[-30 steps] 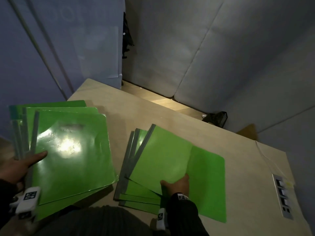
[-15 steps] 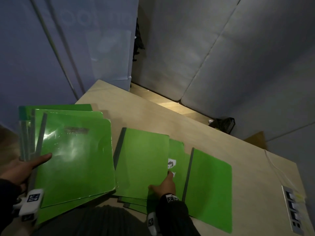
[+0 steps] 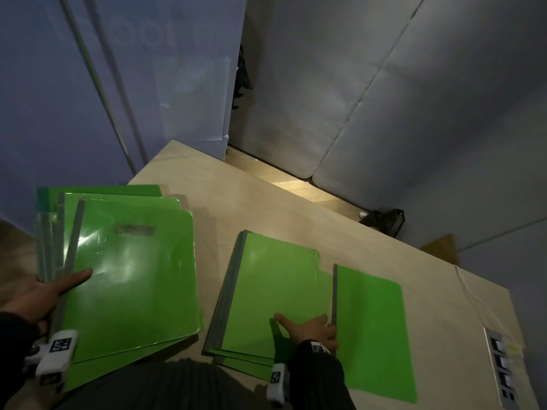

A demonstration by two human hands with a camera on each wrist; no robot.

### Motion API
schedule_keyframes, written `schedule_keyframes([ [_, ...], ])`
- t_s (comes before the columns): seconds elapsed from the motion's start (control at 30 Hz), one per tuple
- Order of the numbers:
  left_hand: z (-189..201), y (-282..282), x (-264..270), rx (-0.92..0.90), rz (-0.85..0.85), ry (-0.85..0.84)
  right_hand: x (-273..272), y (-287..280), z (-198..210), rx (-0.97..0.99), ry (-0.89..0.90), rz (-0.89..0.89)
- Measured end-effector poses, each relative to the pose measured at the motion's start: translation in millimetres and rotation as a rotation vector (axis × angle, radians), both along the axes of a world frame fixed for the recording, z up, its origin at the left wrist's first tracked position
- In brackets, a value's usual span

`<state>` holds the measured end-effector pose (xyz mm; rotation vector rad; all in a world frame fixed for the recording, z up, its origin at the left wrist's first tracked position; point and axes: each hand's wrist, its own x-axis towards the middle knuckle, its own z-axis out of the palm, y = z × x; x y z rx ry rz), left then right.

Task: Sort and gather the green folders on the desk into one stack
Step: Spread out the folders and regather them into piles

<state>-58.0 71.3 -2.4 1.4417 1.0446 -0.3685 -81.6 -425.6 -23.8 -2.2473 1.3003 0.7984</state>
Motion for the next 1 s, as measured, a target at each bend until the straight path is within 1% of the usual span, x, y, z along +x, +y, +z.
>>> schedule_keyframes([
  [0.03,-17.3,15.3,-1.7,0.022,0.044,-0.025,1.8,1.7,-1.4,-0.003,0.014,0.002],
  [0.07,-46.1,33.5,-2.7,0.023,0.053,-0.038,2.3,3.0,-0.2,-0.006,0.03,0.008],
  [0.1,-61.6,41.9,-5.1,0.034,0.036,-0.05,2.5,3.2,-0.2,-0.012,0.038,0.016],
  [0.13,-68.4,43.4,-5.3,0.054,0.026,-0.06,2.5,3.1,1.2,-0.02,0.042,0.018],
  [0.17,-55.5,31.8,-5.4,0.06,-0.003,-0.063,2.9,1.7,0.0,-0.029,0.047,0.013],
  [0.23,-5.3,-10.0,-2.2,0.054,-0.059,-0.088,7.0,0.6,-0.6,-0.041,0.037,-0.006],
  [0.27,4.3,-23.5,-0.5,0.048,-0.09,-0.115,9.6,-0.1,-2.0,-0.044,0.019,-0.033],
  [0.4,2.0,-46.0,10.8,0.105,-0.166,-0.177,20.3,-6.2,-12.6,0.034,-0.112,-0.165],
  [0.43,0.7,-46.7,15.1,0.117,-0.18,-0.177,22.2,-8.1,-10.0,0.077,-0.128,-0.172],
  [0.5,-3.5,-46.0,24.5,0.137,-0.261,-0.174,29.6,-12.6,-4.5,0.148,-0.161,-0.195],
  [0.57,-2.6,-47.3,31.5,0.165,-0.341,-0.165,38.2,-11.2,9.7,0.226,-0.188,-0.202],
  [0.67,-2.6,-49.9,37.5,0.184,-0.387,-0.177,47.6,-13.6,21.0,0.343,-0.191,-0.206],
  [0.8,-6.4,-48.6,35.6,0.195,-0.374,-0.174,41.2,-14.6,21.3,0.405,-0.224,-0.175],
  [0.87,-6.3,-47.6,32.0,0.192,-0.359,-0.175,33.5,-19.4,31.4,0.444,-0.309,-0.178],
  [0.9,-8.3,-47.4,30.2,0.183,-0.345,-0.175,29.3,-28.1,30.6,0.453,-0.381,-0.179],
  [1.0,-3.8,-52.4,24.2,0.167,-0.314,-0.172,16.7,-51.8,48.3,0.409,-0.533,-0.225],
])
